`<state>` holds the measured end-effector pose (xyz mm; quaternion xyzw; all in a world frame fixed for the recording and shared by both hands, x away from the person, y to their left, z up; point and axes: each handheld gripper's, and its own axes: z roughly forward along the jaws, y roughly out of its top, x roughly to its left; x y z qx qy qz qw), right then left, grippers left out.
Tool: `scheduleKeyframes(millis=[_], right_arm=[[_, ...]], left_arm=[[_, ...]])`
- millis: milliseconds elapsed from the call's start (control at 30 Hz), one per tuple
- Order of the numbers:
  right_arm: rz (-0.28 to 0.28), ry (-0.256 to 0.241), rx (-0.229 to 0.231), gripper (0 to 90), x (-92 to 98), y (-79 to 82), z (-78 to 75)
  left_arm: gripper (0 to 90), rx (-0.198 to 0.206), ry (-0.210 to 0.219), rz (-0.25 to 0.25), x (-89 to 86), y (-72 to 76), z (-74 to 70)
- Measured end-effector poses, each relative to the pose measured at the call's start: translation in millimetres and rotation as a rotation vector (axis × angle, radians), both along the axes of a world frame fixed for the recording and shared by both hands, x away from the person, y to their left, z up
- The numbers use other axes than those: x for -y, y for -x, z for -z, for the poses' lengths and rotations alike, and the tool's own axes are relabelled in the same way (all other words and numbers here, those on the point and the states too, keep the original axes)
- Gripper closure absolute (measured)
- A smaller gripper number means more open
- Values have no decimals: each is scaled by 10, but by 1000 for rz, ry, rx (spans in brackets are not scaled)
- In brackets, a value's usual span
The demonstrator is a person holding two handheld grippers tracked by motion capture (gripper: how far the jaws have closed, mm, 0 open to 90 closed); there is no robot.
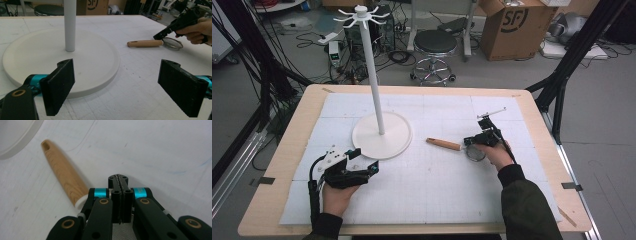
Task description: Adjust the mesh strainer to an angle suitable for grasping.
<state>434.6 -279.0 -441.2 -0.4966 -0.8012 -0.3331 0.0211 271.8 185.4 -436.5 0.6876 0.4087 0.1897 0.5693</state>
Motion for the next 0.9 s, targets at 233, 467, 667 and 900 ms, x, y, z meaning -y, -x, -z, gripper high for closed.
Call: scheduleKeyframes(millis=[233,467,667,900], right_arm=[[-37,-29,-35,900,-20,262,7],[-96,10,-41,873,-91,430,-35],[-18,-146,28,539,-31,429,-146],[-61,-151,62,469,-145,443,-155]], left_arm=[[145,-2,-1,-3,1,5,-3],[145,3,-3,-8,-3,7,-6],[145,-2,-4,-12,1,7,-3],[145,-3,-8,-9,1,9,-3]])
